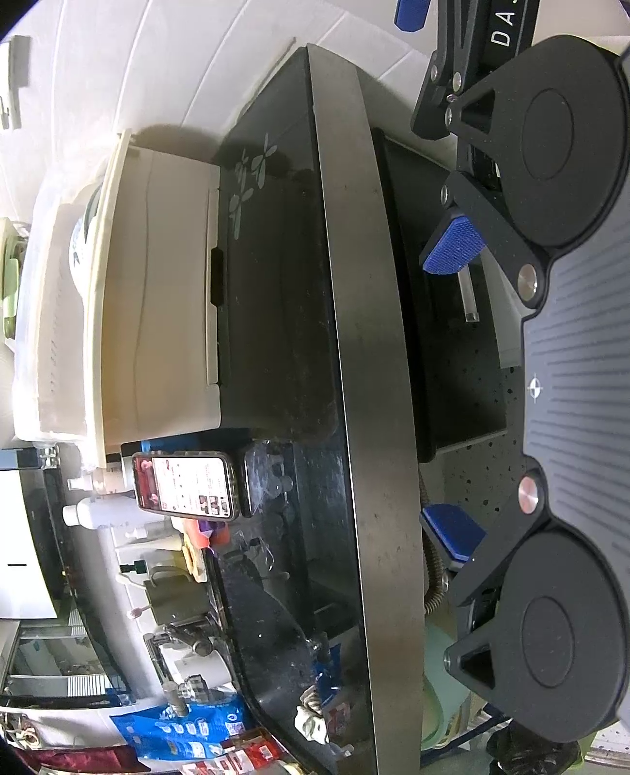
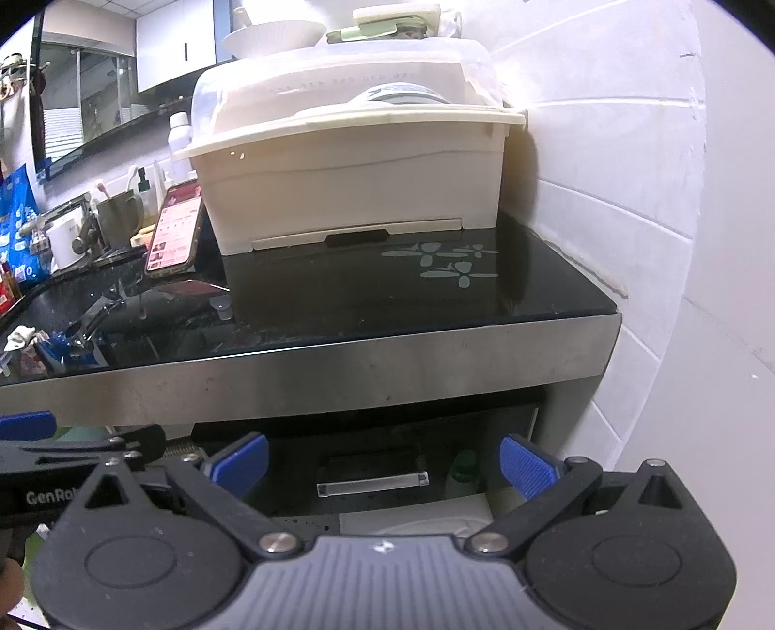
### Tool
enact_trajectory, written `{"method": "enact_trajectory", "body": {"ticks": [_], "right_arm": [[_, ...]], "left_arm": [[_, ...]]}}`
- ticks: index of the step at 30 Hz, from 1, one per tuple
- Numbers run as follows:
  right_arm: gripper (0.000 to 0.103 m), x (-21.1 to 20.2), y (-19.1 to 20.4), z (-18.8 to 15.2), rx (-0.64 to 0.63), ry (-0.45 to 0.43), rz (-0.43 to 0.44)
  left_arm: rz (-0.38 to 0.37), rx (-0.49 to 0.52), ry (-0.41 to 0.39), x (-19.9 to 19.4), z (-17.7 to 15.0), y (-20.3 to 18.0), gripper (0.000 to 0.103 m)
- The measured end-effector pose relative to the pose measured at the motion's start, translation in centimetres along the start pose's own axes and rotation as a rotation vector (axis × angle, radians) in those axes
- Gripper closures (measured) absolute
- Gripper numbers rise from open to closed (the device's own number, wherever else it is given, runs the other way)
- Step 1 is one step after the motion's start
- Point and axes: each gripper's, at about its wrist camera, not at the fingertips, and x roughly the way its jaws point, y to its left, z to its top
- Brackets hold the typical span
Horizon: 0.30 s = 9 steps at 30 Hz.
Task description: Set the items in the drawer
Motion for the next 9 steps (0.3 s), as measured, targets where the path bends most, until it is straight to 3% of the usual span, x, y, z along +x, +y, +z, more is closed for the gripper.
{"method": "enact_trajectory", "body": {"ticks": [9], "right_arm": [[0.000, -0.12, 0.17, -0.07, -0.004, 0.000, 0.000]], "left_arm": [[0.001, -0.005, 0.002, -0.06, -0.06, 0.11, 0.001]]}}
